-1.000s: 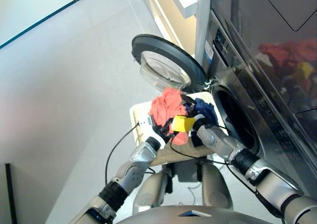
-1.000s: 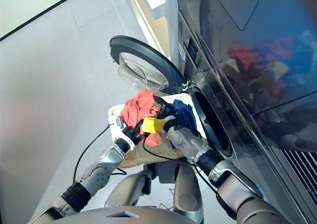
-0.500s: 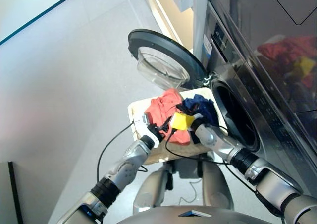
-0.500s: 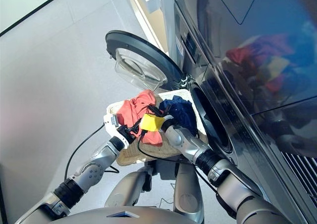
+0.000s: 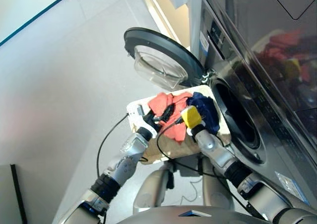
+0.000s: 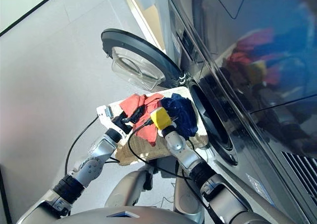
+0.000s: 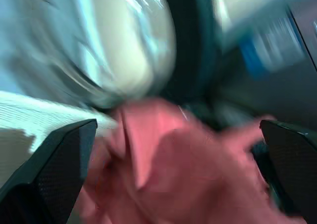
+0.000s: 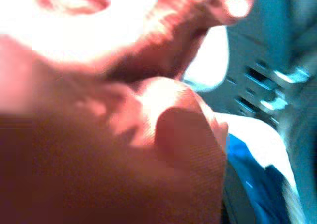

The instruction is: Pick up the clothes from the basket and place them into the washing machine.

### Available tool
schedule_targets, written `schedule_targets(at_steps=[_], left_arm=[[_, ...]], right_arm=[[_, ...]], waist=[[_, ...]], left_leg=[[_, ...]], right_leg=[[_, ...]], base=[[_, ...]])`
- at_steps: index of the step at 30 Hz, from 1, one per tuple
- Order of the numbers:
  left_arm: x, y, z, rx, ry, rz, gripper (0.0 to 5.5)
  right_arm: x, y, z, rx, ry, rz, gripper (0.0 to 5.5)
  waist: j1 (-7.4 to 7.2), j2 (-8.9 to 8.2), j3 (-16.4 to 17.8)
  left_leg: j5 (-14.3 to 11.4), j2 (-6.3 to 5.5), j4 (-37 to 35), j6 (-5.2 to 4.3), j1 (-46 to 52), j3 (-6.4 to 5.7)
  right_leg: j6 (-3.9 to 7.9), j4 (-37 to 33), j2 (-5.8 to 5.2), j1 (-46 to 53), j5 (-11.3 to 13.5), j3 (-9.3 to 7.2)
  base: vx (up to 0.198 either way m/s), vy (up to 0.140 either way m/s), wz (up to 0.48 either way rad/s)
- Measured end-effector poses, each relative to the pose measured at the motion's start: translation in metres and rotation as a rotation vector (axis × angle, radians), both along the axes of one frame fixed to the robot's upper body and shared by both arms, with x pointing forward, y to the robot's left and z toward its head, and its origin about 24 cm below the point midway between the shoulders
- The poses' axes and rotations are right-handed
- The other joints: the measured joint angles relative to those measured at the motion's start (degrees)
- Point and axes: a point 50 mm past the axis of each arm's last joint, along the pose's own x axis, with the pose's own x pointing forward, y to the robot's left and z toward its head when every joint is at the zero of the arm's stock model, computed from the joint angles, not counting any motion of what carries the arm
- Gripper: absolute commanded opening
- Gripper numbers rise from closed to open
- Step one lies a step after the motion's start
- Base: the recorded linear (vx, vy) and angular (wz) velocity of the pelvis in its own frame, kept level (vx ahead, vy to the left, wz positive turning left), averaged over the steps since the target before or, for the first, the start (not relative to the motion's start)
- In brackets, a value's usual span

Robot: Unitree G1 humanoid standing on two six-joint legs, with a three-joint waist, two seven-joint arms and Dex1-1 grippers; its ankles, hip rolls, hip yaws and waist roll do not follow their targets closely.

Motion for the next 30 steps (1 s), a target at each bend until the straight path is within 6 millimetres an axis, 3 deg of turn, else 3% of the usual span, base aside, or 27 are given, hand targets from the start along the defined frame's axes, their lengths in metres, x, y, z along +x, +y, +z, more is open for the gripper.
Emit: schedule_targets(at_steps=[6,10,13,21,26,30], left_arm=[[-0.012,0.041,-0.011,0.108,0.047,0.305,5.50],[-0.015,0.056,-0.027,0.249,0.133,0.415,5.50],[-0.019,0.057,-0.037,0.335,0.177,0.427,5.50],[-0.020,0.048,-0.053,0.483,0.224,0.386,5.50],[-0.015,0.041,-0.049,0.518,0.193,0.361,5.50],[-0.008,0.039,-0.043,0.524,0.164,0.359,5.50]], right_arm=[[0.000,-0.024,0.000,0.021,-0.017,-0.134,0.00],[0.002,-0.037,0.001,0.049,-0.030,-0.210,0.00],[0.003,-0.047,-0.001,0.061,-0.019,-0.271,0.00],[0.016,-0.071,0.014,0.230,-0.082,-0.488,0.00],[0.035,-0.088,0.043,0.345,-0.179,-0.627,0.00],[0.051,-0.102,0.066,0.445,-0.247,-0.738,0.00]], waist=[[1.44,0.19,-0.1],[1.58,0.46,-0.3],[1.67,0.54,-0.3],[1.79,1.85,0.7],[1.87,2.47,3.4],[2.87,2.47,4.6]], left_leg=[[0.0,0.02,0.6,-0.16,-1.1,-0.05],[0.0,-0.12,1.3,-0.25,-2.6,-0.18],[0.0,-0.13,1.7,-0.33,-3.4,-0.41],[-0.1,-0.79,5.1,-0.41,-10.9,-0.53],[-0.7,-1.22,9.0,-0.60,-17.0,-0.70],[-1.5,-1.23,13.0,-0.79,-22.4,-0.91]], right_leg=[[-0.32,1.4,-0.08,-1.5,-0.5,-0.07],[-0.45,2.3,-0.31,-3.0,-0.7,-0.12],[-0.51,2.5,-0.37,-3.5,-0.8,-0.33],[-0.67,5.4,-1.27,-10.5,-0.8,-0.38],[-0.93,8.4,-1.81,-16.1,-1.0,-0.27],[-1.06,10.7,-1.83,-20.6,-1.1,-0.23]], base=[[0.000,0.000,0.000],[0.000,0.000,0.000],[0.000,0.000,0.000],[-0.050,0.015,0.073],[0.000,0.000,0.000],[0.000,0.000,0.000]])
